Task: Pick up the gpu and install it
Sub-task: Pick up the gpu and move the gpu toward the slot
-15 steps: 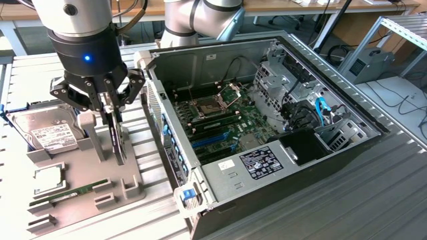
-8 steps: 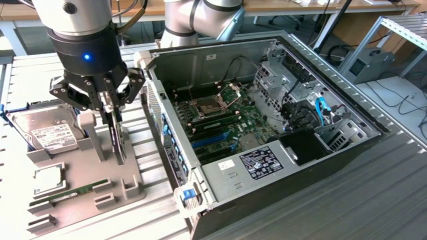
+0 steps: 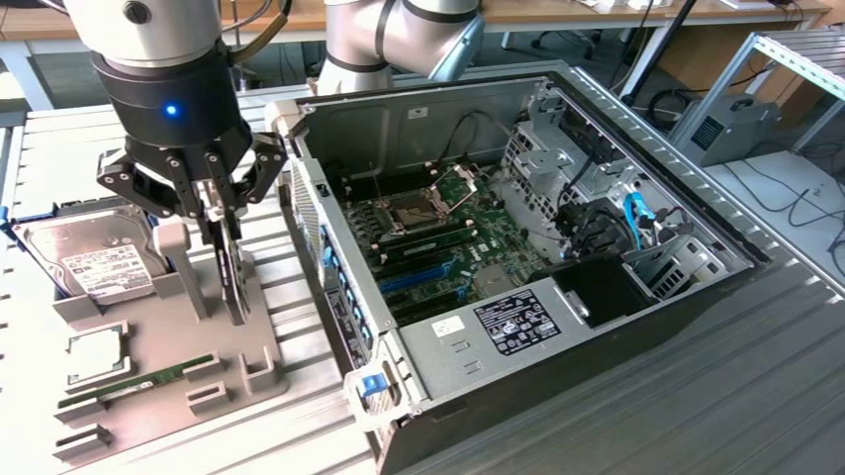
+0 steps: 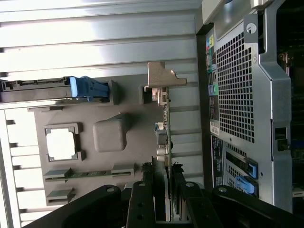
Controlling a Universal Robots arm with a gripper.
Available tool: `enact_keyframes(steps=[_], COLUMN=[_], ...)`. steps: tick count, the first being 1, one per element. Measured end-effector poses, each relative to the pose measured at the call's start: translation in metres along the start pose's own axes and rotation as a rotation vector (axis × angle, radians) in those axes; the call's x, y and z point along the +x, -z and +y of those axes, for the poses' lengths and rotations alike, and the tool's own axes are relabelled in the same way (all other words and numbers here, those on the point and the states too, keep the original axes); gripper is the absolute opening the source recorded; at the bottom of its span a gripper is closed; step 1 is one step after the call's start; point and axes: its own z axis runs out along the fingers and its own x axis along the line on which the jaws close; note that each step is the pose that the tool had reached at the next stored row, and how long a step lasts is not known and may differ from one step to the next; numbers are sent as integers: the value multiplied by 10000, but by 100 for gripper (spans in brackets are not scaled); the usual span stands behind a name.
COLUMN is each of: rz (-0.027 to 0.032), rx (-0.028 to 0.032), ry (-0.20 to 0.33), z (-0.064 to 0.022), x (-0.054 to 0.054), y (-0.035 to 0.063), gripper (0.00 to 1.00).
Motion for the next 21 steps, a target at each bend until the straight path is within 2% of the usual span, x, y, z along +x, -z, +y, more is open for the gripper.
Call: enact_keyframes(steps=[21], rz=[0], rx=[0], ry=[0], z=[-1], x=[-2], y=[57], gripper=[27])
